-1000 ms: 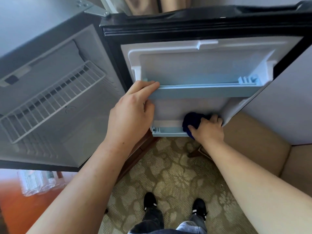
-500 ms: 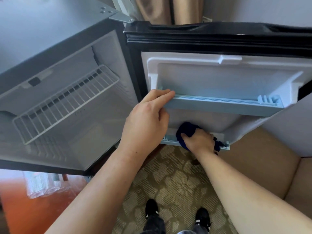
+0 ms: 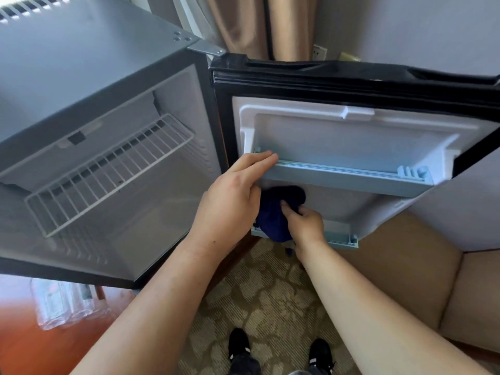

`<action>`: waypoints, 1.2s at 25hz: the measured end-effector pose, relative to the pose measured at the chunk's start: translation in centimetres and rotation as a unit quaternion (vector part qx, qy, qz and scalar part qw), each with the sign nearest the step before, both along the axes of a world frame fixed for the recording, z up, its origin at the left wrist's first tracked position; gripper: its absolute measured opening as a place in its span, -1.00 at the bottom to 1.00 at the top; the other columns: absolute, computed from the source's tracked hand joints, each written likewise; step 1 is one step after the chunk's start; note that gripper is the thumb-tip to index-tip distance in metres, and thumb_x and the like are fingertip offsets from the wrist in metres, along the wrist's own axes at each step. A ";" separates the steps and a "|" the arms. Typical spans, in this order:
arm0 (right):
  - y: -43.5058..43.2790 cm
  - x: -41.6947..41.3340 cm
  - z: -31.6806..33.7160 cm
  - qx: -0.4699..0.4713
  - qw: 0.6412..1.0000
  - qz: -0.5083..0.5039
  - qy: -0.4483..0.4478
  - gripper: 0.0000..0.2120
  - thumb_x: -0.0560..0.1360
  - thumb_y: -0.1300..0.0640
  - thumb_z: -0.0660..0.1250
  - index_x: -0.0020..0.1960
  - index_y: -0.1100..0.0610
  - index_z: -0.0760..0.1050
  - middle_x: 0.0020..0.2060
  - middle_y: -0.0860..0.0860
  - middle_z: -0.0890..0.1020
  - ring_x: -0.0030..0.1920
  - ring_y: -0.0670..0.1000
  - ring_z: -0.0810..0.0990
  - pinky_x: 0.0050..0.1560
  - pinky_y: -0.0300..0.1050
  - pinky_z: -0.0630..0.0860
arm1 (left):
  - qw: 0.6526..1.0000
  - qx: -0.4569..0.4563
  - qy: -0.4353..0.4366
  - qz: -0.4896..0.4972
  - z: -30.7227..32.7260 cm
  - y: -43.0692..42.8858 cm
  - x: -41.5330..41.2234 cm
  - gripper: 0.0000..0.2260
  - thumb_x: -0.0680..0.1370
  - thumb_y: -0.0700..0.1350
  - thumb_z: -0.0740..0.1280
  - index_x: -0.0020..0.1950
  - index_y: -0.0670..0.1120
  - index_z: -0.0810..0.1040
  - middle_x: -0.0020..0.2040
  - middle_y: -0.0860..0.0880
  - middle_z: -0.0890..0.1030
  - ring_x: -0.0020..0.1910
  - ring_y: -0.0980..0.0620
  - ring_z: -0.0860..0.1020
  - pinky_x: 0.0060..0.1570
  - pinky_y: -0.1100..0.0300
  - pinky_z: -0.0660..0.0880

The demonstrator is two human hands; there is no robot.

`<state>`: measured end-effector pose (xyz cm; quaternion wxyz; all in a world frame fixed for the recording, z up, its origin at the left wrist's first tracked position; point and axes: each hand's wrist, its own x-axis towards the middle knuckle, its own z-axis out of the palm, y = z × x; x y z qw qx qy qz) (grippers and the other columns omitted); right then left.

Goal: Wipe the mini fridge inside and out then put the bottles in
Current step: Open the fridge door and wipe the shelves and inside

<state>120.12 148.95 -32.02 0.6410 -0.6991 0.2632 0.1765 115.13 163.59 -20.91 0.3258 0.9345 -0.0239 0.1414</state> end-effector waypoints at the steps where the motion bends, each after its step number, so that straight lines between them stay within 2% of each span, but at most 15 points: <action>1: 0.2 -0.1 1.2 0.056 0.998 -0.006 -0.003 -0.63 0.52 -0.08 0.48 0.25 0.06 0.63 0.12 0.06 0.71 0.08 0.08 0.69 0.01 0.05 0.69 | 1.000 -0.007 0.002 0.001 0.1 -0.2 0.0 -0.46 0.61 -0.34 0.19 0.49 0.12 0.49 0.45 0.31 0.43 0.41 0.25 0.43 0.24 0.33 0.48; 2: 0.3 -0.1 2.3 0.093 0.996 -0.002 -0.014 -0.76 0.52 -0.08 0.48 0.13 0.00 0.67 0.02 0.03 0.75 -0.01 0.04 0.72 -0.14 0.00 0.70 | 1.000 -0.014 0.003 0.004 0.2 -0.3 0.0 -0.48 0.63 -0.33 0.19 0.49 0.12 0.49 0.44 0.30 0.44 0.39 0.24 0.45 0.26 0.31 0.48; 3: 0.2 -0.1 3.3 0.118 0.992 0.002 -0.031 -0.83 0.52 -0.07 0.48 0.05 -0.04 0.68 -0.06 -0.02 0.77 -0.05 0.01 0.74 -0.21 -0.04 0.68 | 1.000 -0.023 0.004 0.007 0.4 -0.5 0.1 -0.50 0.64 -0.33 0.19 0.48 0.12 0.50 0.43 0.30 0.44 0.35 0.21 0.49 0.26 0.27 0.52; 5: -0.8 -0.1 4.5 0.146 0.988 0.003 -0.060 -0.86 0.51 -0.08 0.48 0.02 -0.07 0.70 -0.06 -0.06 0.77 0.01 -0.01 0.73 -0.08 0.00 0.68 | 1.000 -0.027 0.007 0.012 0.6 -0.8 0.0 -0.53 0.66 -0.30 0.18 0.47 0.12 0.51 0.41 0.28 0.46 0.27 0.15 0.55 0.18 0.12 0.60; 7: -2.5 -0.4 4.5 0.166 0.984 -0.026 -0.064 -0.80 0.51 -0.08 0.48 0.08 -0.04 0.69 -0.02 -0.04 0.76 0.07 0.04 0.71 0.06 0.08 0.65 | 1.000 -0.014 0.007 0.021 0.8 -1.1 -0.2 -0.56 0.68 -0.26 0.17 0.45 0.15 0.51 0.39 0.31 0.46 0.27 0.14 0.56 0.10 0.04 0.63; 10: -6.3 -0.2 4.0 0.225 0.967 -0.115 -0.034 -0.66 0.50 -0.05 0.49 0.21 0.08 0.64 0.05 0.04 0.75 0.12 0.10 0.70 0.07 0.06 0.62 | 0.999 0.000 0.005 0.045 0.8 -1.4 -0.2 -0.55 0.66 -0.25 0.16 0.39 0.22 0.51 0.36 0.36 0.45 0.18 0.15 0.61 -0.04 0.07 0.61; 13: -10.0 0.7 3.7 0.280 0.941 -0.191 -0.014 -0.53 0.46 -0.08 0.51 0.30 0.09 0.60 0.15 0.06 0.72 0.14 0.11 0.70 0.12 0.07 0.63 | 0.999 -0.012 -0.005 0.047 0.7 -1.8 0.1 -0.52 0.62 -0.31 0.16 0.36 0.17 0.55 0.33 0.32 0.49 0.08 0.09 0.64 0.00 0.00 0.61; 16: -12.3 1.2 4.1 0.326 0.918 -0.227 -0.004 -0.61 0.50 -0.11 0.48 0.25 0.03 0.61 0.12 0.02 0.73 0.03 0.04 0.73 -0.17 -0.06 0.66 | 0.998 -0.016 -0.011 0.052 0.7 -2.2 0.3 -0.52 0.60 -0.34 0.15 0.35 0.10 0.58 0.31 0.28 0.52 0.05 0.04 0.65 0.07 -0.01 0.60; 17: -12.5 1.3 4.2 0.333 0.914 -0.234 -0.003 -0.62 0.51 -0.11 0.47 0.26 0.01 0.60 0.13 0.02 0.72 0.04 0.04 0.72 -0.18 -0.07 0.64 | 0.998 -0.014 -0.013 0.054 0.7 -2.3 0.4 -0.53 0.60 -0.34 0.15 0.35 0.09 0.59 0.30 0.26 0.53 0.04 0.03 0.65 0.07 0.00 0.60; 18: -12.6 1.4 4.3 0.334 0.912 -0.237 -0.002 -0.61 0.52 -0.11 0.46 0.29 0.01 0.58 0.16 0.02 0.71 0.08 0.04 0.70 -0.11 -0.04 0.63 | 0.998 -0.012 -0.016 0.058 0.8 -2.5 0.6 -0.54 0.61 -0.34 0.16 0.34 0.08 0.59 0.28 0.26 0.54 0.03 0.02 0.65 0.07 0.02 0.60; 21: -12.1 1.8 3.7 0.339 0.909 -0.242 0.012 -0.52 0.56 -0.10 0.42 0.43 0.05 0.49 0.30 0.05 0.63 0.28 0.09 0.61 0.31 0.06 0.52 | 0.997 -0.002 -0.019 0.074 0.9 -2.7 0.9 -0.57 0.61 -0.33 0.18 0.30 0.07 0.61 0.21 0.23 0.55 -0.02 0.01 0.66 0.02 0.03 0.59; 23: -11.7 2.0 2.8 0.340 0.907 -0.247 0.030 -0.48 0.58 -0.11 0.38 0.47 0.07 0.45 0.36 0.06 0.58 0.35 0.11 0.55 0.44 0.10 0.42 | 0.997 0.003 -0.018 0.080 1.1 -2.8 1.0 -0.59 0.61 -0.33 0.19 0.29 0.06 0.61 0.17 0.22 0.55 -0.05 0.01 0.65 -0.02 0.00 0.60; 25: -11.2 2.3 1.8 0.336 0.904 -0.261 0.048 -0.47 0.58 -0.12 0.38 0.48 0.07 0.44 0.38 0.06 0.57 0.36 0.11 0.54 0.41 0.08 0.44 | 0.997 0.006 -0.016 0.075 1.2 -2.9 0.8 -0.59 0.61 -0.33 0.19 0.30 0.06 0.60 0.18 0.22 0.55 -0.03 0.02 0.64 -0.03 -0.02 0.60; 28: -10.3 2.8 -0.1 0.306 0.911 -0.262 0.087 -0.48 0.61 -0.13 0.34 0.51 0.04 0.40 0.43 0.06 0.52 0.38 0.14 0.51 0.19 0.05 0.50 | 0.997 0.027 -0.018 0.072 1.1 -2.8 0.9 -0.56 0.59 -0.33 0.19 0.31 0.09 0.59 0.21 0.25 0.53 0.05 0.06 0.60 -0.04 0.00 0.59; 30: -9.4 3.2 -1.3 0.248 0.930 -0.246 0.116 -0.48 0.65 -0.11 0.27 0.56 0.04 0.33 0.47 0.08 0.46 0.41 0.18 0.47 0.23 0.08 0.49 | 0.997 0.034 -0.018 0.067 1.0 -2.6 1.1 -0.55 0.58 -0.33 0.18 0.31 0.10 0.58 0.21 0.24 0.52 0.06 0.07 0.58 -0.05 0.00 0.59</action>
